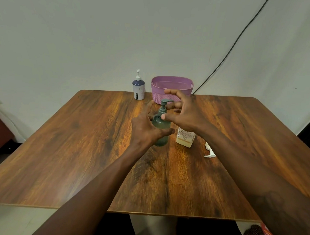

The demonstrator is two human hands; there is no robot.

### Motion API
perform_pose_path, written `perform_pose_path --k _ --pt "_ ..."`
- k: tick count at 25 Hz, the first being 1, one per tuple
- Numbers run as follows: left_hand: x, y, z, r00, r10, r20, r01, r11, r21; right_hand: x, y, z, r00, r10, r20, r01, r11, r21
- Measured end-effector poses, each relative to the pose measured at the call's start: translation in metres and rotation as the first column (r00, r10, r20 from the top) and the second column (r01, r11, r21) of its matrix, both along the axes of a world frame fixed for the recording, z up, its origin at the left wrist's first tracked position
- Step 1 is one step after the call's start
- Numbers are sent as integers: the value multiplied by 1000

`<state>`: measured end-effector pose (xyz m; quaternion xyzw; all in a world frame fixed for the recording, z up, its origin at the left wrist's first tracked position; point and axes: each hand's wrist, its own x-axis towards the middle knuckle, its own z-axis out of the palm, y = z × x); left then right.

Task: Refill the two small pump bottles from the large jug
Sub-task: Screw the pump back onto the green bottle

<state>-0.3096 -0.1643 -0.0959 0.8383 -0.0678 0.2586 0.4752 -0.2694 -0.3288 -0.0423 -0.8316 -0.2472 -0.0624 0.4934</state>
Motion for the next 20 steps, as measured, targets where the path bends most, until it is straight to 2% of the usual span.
perform_pose_path --k 2,4,9,12,15,20 --pt "0 -1 2 1000 -3 -7 3 1000 22 1 0 -1 994 -91 63 92 996 -20" --pt "-1 -2 5 999 -34 0 34 999 17 0 -2 -1 994 -102 46 102 995 -3" --pt "3 -3 6 1000 -30 6 30 1000 6 -3 -3 4 995 71 -68 -68 997 38" --pt "3 -4 5 999 -33 1 33 999 10 1 -1 2 999 -47 -1 47 999 22" --pt "4 -5 6 1000 -22 -1 22 1000 14 2 1 2 987 -162 -1 162 985 52" --pt "5 -8 4 1000 5 -16 -5 1000 -7 -1 9 1 969 -246 -3 245 966 88"
